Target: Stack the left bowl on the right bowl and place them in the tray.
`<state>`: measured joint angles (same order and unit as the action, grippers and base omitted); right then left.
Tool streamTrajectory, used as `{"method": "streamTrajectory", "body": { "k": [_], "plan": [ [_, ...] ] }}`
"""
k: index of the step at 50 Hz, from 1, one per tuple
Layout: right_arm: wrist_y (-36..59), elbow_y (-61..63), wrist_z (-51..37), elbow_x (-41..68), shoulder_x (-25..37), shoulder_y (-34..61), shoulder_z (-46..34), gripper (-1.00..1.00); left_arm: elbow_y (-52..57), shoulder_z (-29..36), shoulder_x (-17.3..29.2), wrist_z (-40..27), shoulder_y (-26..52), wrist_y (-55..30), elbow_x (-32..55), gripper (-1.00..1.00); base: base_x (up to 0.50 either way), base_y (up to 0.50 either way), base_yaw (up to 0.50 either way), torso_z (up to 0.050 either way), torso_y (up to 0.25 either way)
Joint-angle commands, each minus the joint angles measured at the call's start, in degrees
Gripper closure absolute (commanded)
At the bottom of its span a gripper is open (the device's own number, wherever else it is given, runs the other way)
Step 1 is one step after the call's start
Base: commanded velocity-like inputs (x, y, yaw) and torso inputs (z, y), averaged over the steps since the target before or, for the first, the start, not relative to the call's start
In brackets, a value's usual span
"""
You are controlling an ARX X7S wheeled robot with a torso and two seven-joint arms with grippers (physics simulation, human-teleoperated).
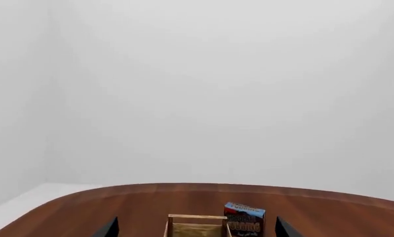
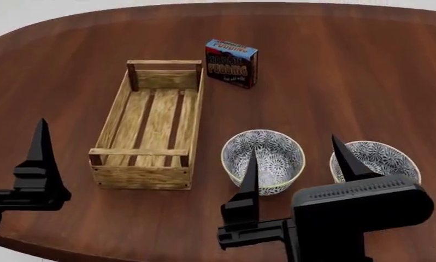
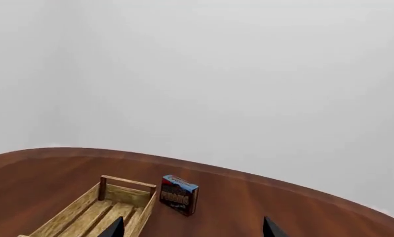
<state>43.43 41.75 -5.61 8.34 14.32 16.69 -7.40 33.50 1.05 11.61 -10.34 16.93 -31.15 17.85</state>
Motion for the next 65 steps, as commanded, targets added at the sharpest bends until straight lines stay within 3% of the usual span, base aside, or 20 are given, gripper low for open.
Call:
{"method": "streamTrajectory", "body": {
  "k": [1, 44, 54, 65],
  "plan": [
    [-0.16, 0.16, -0.17, 0.25, 0.29, 0.01, -0.41, -1.0, 0.02, -0.08, 0.38, -0.35, -0.02, 0.21, 0.48, -1.0, 0.5, 0.0, 0.0, 0.0, 0.0],
    [-0.39, 0.46, -1.33, 2.81, 0.17, -0.03, 0.8, -1.0, 0.48, 0.53, 1.52, -1.88, -0.16, 0.87, 1.43, -1.0, 0.5, 0.12, 0.0, 0.0, 0.001],
    [0.12, -0.46, -2.62, 0.94, 0.9, 0.48, -1.06, -1.0, 0.69, 0.75, 1.88, -2.26, -0.19, 0.73, 1.64, -1.0, -0.01, 0.0, 0.0, 0.0, 0.001],
    [-1.05, -0.05, -2.0, 2.43, 0.83, 0.07, -0.29, -1.0, 0.57, 0.55, 2.14, -2.43, -0.18, 0.81, 2.28, -1.0, -0.03, 0.0, -0.5, 0.0, 0.0]
  ]
}}
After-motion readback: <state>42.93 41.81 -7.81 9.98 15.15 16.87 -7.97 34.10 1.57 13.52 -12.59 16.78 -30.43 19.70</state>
